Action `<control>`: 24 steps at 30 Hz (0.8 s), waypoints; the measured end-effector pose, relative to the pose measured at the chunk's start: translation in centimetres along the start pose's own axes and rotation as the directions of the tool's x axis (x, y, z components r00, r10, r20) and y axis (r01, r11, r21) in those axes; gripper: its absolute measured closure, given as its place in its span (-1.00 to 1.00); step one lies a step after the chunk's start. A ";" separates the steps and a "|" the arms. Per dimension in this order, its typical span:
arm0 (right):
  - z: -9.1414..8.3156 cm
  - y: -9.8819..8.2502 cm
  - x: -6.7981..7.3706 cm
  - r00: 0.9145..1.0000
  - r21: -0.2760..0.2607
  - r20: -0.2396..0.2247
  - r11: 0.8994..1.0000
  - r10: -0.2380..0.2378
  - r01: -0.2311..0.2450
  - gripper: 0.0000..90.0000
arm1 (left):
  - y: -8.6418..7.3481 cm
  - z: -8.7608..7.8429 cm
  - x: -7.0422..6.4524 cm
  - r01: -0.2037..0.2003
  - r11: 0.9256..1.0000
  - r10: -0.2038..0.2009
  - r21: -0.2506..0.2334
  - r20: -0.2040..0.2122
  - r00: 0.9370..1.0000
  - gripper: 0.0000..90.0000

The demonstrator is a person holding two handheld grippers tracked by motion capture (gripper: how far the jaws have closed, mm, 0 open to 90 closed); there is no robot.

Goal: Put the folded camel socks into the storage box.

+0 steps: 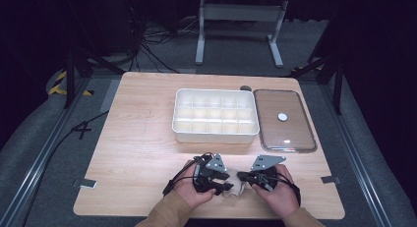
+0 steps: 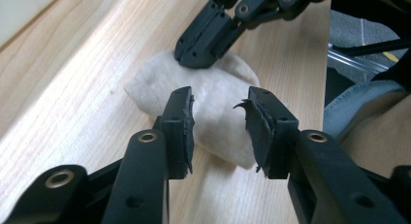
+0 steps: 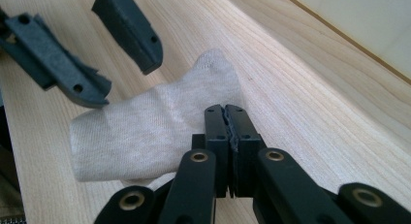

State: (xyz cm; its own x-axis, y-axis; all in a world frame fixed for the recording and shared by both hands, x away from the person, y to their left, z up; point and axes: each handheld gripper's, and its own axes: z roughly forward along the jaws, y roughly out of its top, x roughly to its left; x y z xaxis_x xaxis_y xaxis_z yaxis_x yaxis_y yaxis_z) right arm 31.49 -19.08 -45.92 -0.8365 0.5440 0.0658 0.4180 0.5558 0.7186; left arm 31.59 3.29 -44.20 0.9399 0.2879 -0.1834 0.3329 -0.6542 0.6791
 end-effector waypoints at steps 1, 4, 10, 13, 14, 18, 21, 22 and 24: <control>0.0 0.0 0.0 1.000 0.002 -0.001 1.000 -0.001 0.001 0.97 | 0.0 0.2 -0.2 -0.006 1.000 0.006 0.008 0.004 1.000 0.42; 0.0 0.0 0.0 1.000 0.004 -0.001 1.000 -0.002 0.002 0.97 | 0.0 1.1 -0.6 -0.028 0.997 0.028 0.065 0.003 1.000 0.47; 0.0 -0.1 0.1 1.000 0.006 -0.003 1.000 0.002 -0.002 0.95 | -0.1 1.8 -0.7 -0.009 0.995 0.009 0.103 -0.004 1.000 0.48; -0.2 0.0 0.1 1.000 0.003 -0.005 1.000 0.012 -0.012 0.89 | 0.0 1.8 -0.8 -0.003 0.993 0.005 0.114 -0.018 1.000 0.48; -0.4 0.1 0.2 1.000 -0.002 -0.005 1.000 0.017 -0.017 0.87 | 0.0 1.8 -0.8 -0.003 0.993 0.005 0.114 -0.018 1.000 0.48; -1.4 0.4 0.2 0.999 -0.027 -0.005 0.999 0.042 -0.042 0.79 | 0.1 1.9 -0.9 0.004 0.992 0.001 0.130 -0.037 0.999 0.48; -1.9 0.7 0.3 0.997 -0.050 -0.010 0.996 0.072 -0.072 0.72 | 0.1 1.9 -1.0 0.001 0.992 0.003 0.129 -0.038 0.999 0.48; -2.0 0.7 0.5 0.997 -0.052 -0.004 0.996 0.074 -0.074 0.69 | 0.1 2.0 -1.0 -0.001 0.992 0.006 0.129 -0.041 0.999 0.48; -2.0 0.8 0.7 0.994 -0.068 -0.004 0.991 0.112 -0.112 0.54 | 0.2 2.0 -1.0 -0.004 0.991 0.010 0.130 -0.041 0.999 0.47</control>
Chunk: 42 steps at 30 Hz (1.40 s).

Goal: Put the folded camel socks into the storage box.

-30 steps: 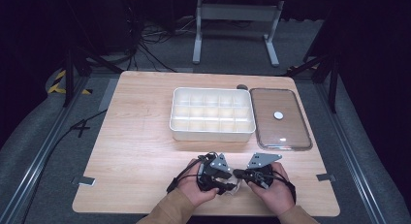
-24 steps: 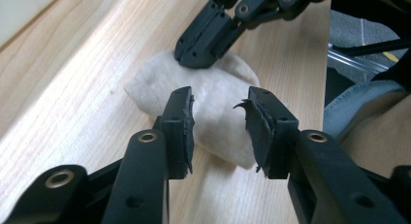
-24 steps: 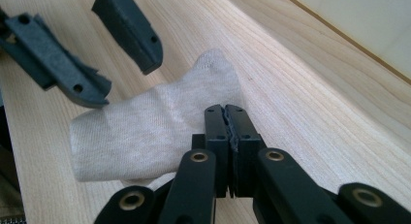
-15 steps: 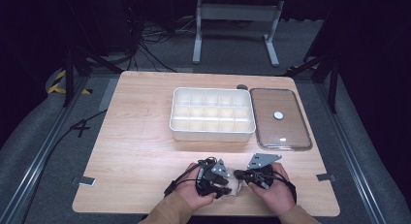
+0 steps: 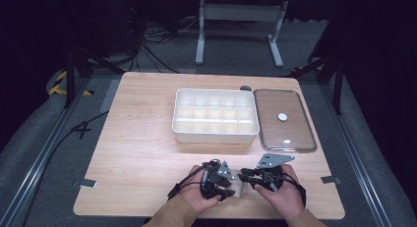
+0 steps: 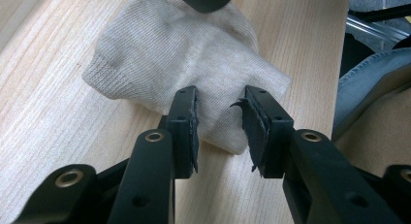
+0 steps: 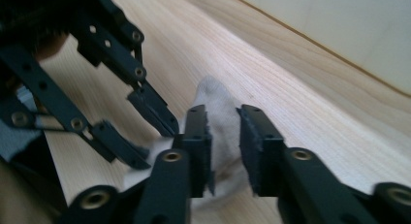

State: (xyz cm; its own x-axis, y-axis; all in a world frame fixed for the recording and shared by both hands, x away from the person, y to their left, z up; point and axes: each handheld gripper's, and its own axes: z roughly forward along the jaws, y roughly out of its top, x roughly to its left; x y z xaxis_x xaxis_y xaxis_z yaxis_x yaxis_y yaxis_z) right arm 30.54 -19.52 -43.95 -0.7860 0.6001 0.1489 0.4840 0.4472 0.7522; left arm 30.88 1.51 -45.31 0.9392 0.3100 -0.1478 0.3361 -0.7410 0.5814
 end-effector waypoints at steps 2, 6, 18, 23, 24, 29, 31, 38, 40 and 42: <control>0.2 0.0 0.2 0.998 0.000 0.004 0.998 0.061 -0.061 0.34 | 0.0 0.0 0.0 -0.002 1.000 0.002 -0.001 0.000 1.000 0.47; 0.7 -0.4 -0.1 0.994 0.029 0.056 0.995 0.099 -0.100 0.20 | 0.0 0.0 0.0 -0.004 1.000 0.004 0.000 0.000 1.000 0.47; 2.3 -1.2 -1.0 0.986 0.097 0.022 0.982 0.163 -0.164 0.08 | -0.1 0.0 -0.1 0.010 1.000 -0.010 -0.001 -0.003 1.000 0.45; 2.6 -1.0 -1.2 0.986 0.126 0.009 0.977 0.169 -0.169 0.08 | -0.4 -0.6 0.2 0.016 1.000 -0.016 -0.003 -0.014 1.000 0.42; 2.7 -1.0 -1.4 0.985 0.136 0.002 0.976 0.173 -0.171 0.09 | -0.5 -0.8 0.3 0.018 1.000 -0.018 -0.005 -0.016 1.000 0.42; 3.0 -0.7 -1.5 0.984 0.162 -0.019 0.972 0.176 -0.171 0.13 | -1.5 -2.6 1.3 0.061 0.997 -0.063 -0.039 -0.049 0.997 0.40; 3.1 -0.8 -1.7 0.981 0.165 -0.043 0.970 0.189 -0.180 0.21 | -1.9 -3.4 1.7 0.084 0.994 -0.088 -0.063 -0.061 0.994 0.40; 3.1 -0.9 -1.8 0.972 0.172 -0.085 0.964 0.221 -0.204 0.45 | -2.5 -4.8 2.7 0.110 0.989 -0.118 -0.096 -0.081 0.990 0.39; 3.1 -0.9 -1.8 0.970 0.171 -0.097 0.963 0.225 -0.206 0.53 | -2.5 -5.0 2.8 0.114 0.989 -0.122 -0.096 -0.083 0.989 0.38; 3.0 -0.8 -1.6 0.971 0.172 -0.104 0.965 0.217 -0.198 0.61 | -2.7 -5.4 3.1 0.120 0.987 -0.130 -0.109 -0.085 0.988 0.38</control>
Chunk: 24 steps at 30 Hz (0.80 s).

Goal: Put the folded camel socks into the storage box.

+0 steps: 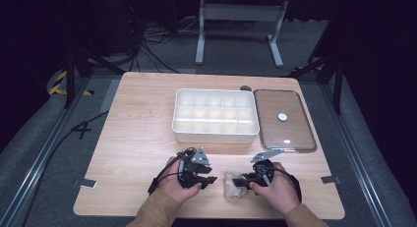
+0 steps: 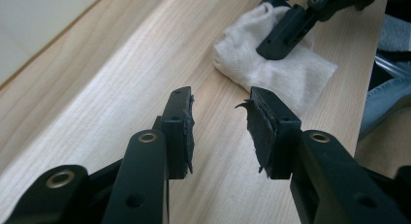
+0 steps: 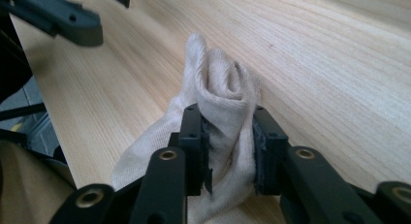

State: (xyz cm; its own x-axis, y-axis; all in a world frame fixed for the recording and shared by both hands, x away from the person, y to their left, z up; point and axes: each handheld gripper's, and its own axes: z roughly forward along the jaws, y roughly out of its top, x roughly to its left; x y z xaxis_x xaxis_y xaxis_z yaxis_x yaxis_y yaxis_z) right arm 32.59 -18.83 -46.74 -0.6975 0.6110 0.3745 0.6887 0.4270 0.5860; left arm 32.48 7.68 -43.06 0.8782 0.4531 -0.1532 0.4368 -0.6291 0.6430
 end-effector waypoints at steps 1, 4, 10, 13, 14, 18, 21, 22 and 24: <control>0.0 0.1 0.1 1.000 0.000 0.003 1.000 -0.016 0.016 0.63 | -0.1 -0.1 0.1 0.009 1.000 -0.009 -0.007 -0.001 1.000 0.38; -0.1 0.1 0.2 0.999 0.000 0.006 0.999 -0.043 0.043 0.66 | -0.3 -0.5 0.6 0.015 1.000 -0.015 -0.008 -0.010 1.000 0.37; -0.5 0.3 1.0 0.989 -0.014 0.032 0.989 -0.147 0.148 0.68 | -0.5 -1.1 1.2 0.038 0.999 -0.039 -0.023 -0.018 0.999 0.36; -1.1 0.5 1.4 0.982 -0.046 0.048 0.982 -0.180 0.182 0.68 | -0.5 -1.3 1.5 0.045 0.998 -0.046 -0.032 -0.021 0.999 0.36; -1.1 0.5 1.4 0.982 -0.046 0.048 0.982 -0.180 0.182 0.68 | -0.5 -1.3 1.5 0.045 0.998 -0.046 -0.032 -0.021 0.999 0.36; -2.3 0.7 1.4 0.975 -0.102 0.079 0.972 -0.206 0.214 0.68 | -0.5 -1.5 1.6 0.054 0.998 -0.055 -0.045 -0.020 0.998 0.36; -3.1 0.9 1.4 0.964 -0.142 0.117 0.957 -0.239 0.255 0.68 | -0.5 -1.5 1.6 0.055 0.997 -0.056 -0.046 -0.021 0.998 0.36; -3.4 0.9 1.4 0.958 -0.152 0.132 0.950 -0.254 0.273 0.68 | -0.5 -1.6 1.6 0.054 0.997 -0.055 -0.047 -0.020 0.998 0.36; -3.8 1.0 1.5 0.950 -0.171 0.155 0.939 -0.273 0.298 0.68 | -0.5 -1.6 1.7 0.051 0.998 -0.052 -0.044 -0.021 0.998 0.36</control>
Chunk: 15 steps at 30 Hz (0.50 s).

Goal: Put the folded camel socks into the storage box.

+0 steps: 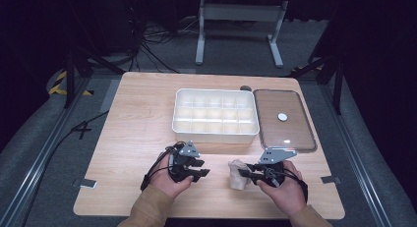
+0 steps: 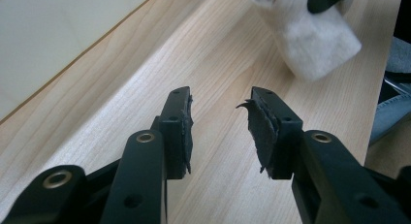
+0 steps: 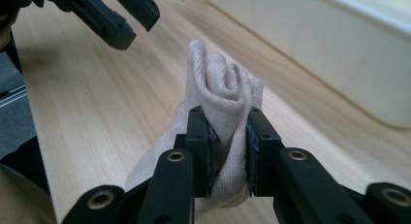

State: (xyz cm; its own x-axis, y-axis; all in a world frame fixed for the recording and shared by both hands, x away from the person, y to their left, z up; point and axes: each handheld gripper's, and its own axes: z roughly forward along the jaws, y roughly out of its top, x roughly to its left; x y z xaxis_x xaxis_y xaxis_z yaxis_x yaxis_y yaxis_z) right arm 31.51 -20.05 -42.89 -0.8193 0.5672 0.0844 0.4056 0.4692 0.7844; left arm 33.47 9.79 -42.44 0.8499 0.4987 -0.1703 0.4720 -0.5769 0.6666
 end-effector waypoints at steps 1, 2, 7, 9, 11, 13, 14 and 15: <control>-0.1 0.1 0.0 1.000 -0.007 0.006 1.000 -0.004 0.004 0.68 | 0.0 0.0 0.0 0.000 1.000 0.000 0.004 -0.002 1.000 0.36; -0.3 0.1 -0.1 1.000 -0.014 0.013 1.000 -0.010 0.010 0.68 | 0.0 0.0 0.1 0.001 1.000 -0.001 0.001 -0.003 1.000 0.36; -1.0 0.2 -0.5 0.999 -0.040 0.044 0.999 -0.022 0.024 0.68 | -0.1 -0.2 0.2 0.010 1.000 -0.010 -0.005 -0.007 1.000 0.36; -1.2 0.3 -0.6 0.998 -0.050 0.055 0.998 -0.026 0.028 0.68 | -0.1 -0.4 0.2 0.006 1.000 -0.006 -0.007 -0.010 1.000 0.35; -1.4 0.5 -0.7 0.997 -0.059 0.066 0.998 -0.030 0.034 0.67 | -0.1 -0.5 0.3 0.017 1.000 -0.017 -0.011 -0.012 1.000 0.35; -1.7 0.7 -0.8 0.997 -0.069 0.076 0.997 -0.031 0.037 0.67 | -0.2 -0.7 0.4 0.019 1.000 -0.019 -0.012 -0.017 1.000 0.35; -1.8 0.8 -0.9 0.996 -0.071 0.080 0.997 -0.030 0.036 0.67 | -0.3 -0.7 0.5 0.019 1.000 -0.019 -0.017 -0.021 1.000 0.35; -1.9 0.9 -1.1 0.996 -0.076 0.082 0.996 -0.029 0.035 0.67 | -0.3 -0.7 0.5 0.019 1.000 -0.019 -0.017 -0.021 1.000 0.35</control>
State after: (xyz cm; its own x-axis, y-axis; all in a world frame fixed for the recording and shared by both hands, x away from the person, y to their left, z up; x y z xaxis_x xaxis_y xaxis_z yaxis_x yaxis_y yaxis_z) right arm 31.95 -21.54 -41.11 -0.7947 0.6069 0.0108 0.3445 0.4362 0.8313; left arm 33.57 10.65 -42.16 0.8356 0.5231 -0.1679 0.4841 -0.5566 0.6752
